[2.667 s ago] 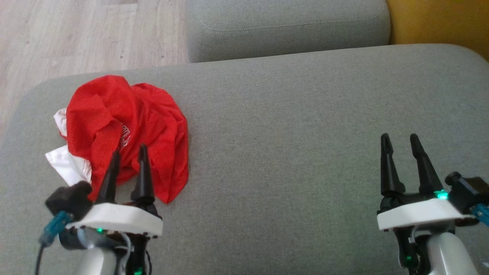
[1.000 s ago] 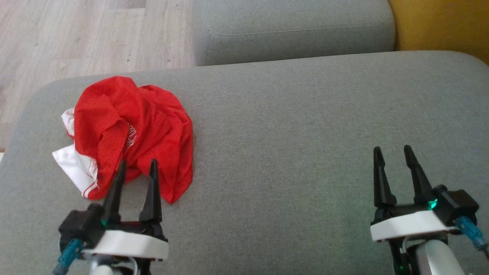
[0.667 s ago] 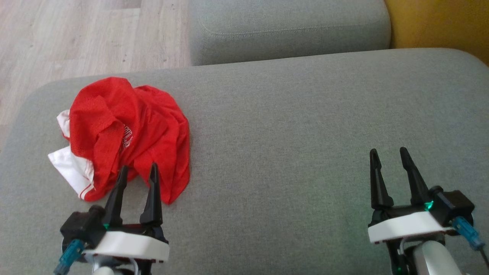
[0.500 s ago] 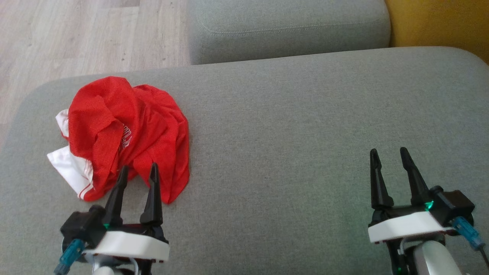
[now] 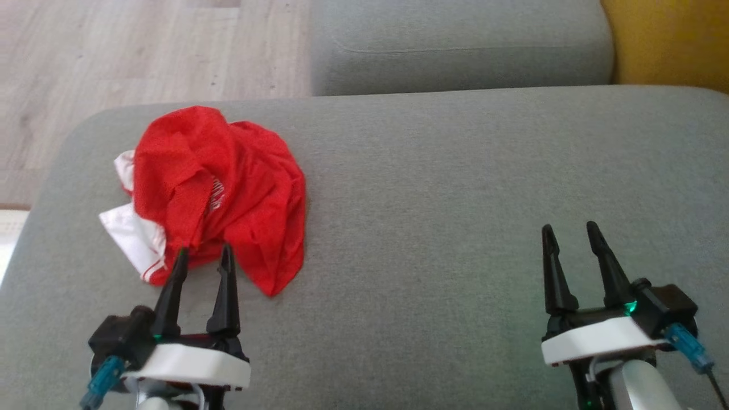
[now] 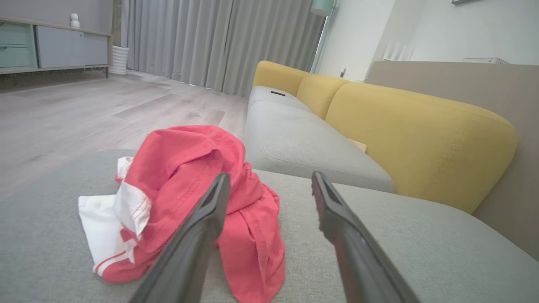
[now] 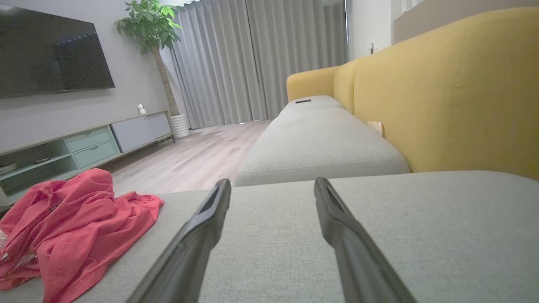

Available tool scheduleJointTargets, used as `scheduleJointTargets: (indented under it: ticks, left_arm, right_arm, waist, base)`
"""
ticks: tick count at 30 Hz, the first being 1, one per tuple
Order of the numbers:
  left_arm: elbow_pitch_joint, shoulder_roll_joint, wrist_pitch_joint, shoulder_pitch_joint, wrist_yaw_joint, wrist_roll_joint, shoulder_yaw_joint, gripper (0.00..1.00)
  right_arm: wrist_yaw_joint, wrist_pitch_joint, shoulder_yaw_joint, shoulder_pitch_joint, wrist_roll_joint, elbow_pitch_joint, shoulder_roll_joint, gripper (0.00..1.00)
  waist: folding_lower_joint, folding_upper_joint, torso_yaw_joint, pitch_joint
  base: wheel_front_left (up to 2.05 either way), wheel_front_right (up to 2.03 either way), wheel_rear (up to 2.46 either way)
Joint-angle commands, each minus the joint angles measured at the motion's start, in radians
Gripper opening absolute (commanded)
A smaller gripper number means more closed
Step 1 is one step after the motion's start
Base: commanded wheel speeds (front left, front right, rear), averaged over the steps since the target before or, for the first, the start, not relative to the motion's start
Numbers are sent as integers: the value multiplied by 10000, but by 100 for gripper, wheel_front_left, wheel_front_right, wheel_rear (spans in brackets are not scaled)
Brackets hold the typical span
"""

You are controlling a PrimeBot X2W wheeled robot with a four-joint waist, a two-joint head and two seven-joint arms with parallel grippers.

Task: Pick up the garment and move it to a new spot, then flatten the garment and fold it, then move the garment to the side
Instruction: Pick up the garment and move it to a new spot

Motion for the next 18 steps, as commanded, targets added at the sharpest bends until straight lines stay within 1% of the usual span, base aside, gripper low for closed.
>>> scheduleJointTargets:
  ticks: [1,12,18]
  left_arm:
    - [-328,-18,-122,-402,63,42,350,100]
    - [-406,-18,-122,-295,174,163,662,100]
    - [-396,-18,-122,-245,145,227,777,100]
  right_arm:
    - [77,-109,310,-239,-27,-267,-83,100]
    - [77,-109,807,-144,139,-253,-83,100]
    - [77,-109,957,-97,256,-226,-83,100]
  waist:
    - [0,0,177,-41]
    - [0,0,1186,-153]
    - [0,0,1642,-202]
  base:
    - [0,0,0]
    - [0,0,0]
    - [0,0,0]
